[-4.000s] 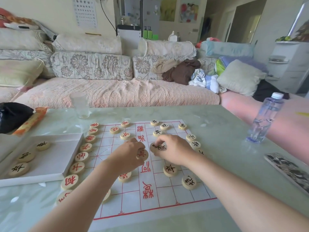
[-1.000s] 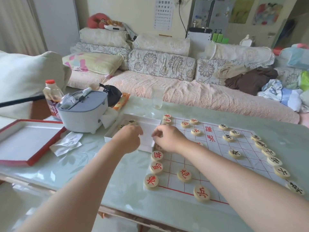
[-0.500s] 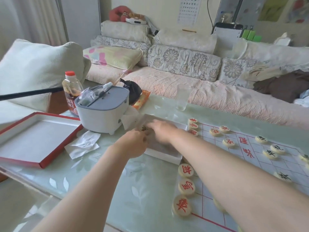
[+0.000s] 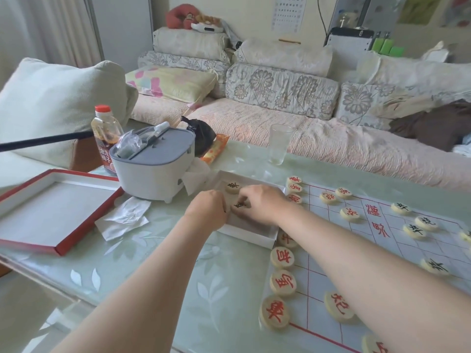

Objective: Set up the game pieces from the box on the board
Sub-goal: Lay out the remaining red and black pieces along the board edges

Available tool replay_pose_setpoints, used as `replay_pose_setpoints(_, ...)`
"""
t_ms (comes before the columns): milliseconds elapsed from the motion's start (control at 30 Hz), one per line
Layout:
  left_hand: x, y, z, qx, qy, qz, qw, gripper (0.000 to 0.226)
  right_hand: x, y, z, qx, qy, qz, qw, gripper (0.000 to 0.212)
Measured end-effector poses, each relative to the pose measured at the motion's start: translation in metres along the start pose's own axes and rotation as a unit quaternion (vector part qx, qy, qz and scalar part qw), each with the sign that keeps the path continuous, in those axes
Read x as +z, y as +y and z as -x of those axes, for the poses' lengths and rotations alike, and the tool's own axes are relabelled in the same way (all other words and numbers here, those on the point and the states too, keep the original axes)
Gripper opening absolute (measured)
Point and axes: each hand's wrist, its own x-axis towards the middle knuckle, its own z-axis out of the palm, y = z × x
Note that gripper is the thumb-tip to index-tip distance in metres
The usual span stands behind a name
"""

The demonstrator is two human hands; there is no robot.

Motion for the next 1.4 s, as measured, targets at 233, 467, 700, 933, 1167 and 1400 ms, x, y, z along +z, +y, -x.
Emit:
replay_pose_setpoints(233, 0.005, 0.023, -0.01, -0.013, 0.038, -0.002, 0.999, 0.014, -0.013, 0.018, 0.033, 0.016, 0.057, -0.06, 0.996, 0.037)
replay_pose_setpoints(467, 0.01, 0.103, -0.007, 0.075, 0.046, 0.026, 0.996, 0.038, -0.037, 0.07, 0.092, 0.056, 0.072, -0.087, 0.992, 0.044)
replay_pose_setpoints(700, 0.038, 0.197, 0.006, 0.184, 0.028, 0.024, 0.982, 0.014, -0.047, 0.147, 0.167, 0.156, 0.089, -0.111, 0.977, 0.045)
replay_pose_setpoints(933, 0.073, 0.286, 0.015, 0.256, -0.013, 0.081, 0.963, 0.017, -0.058, 0.231, 0.236, 0.264, 0.118, -0.084, 0.954, 0.044)
replay_pose_setpoints(1167, 0.097, 0.361, 0.021, 0.286, -0.075, 0.113, 0.949, 0.026, -0.066, 0.297, 0.28, 0.342, 0.137, -0.132, 0.92, 0.037)
replay_pose_setpoints(1400, 0.135, 0.398, 0.053, 0.345, -0.174, 0.104, 0.917, 0.039, -0.073, 0.318, 0.321, 0.347, 0.106, -0.191, 0.912, 0.05)
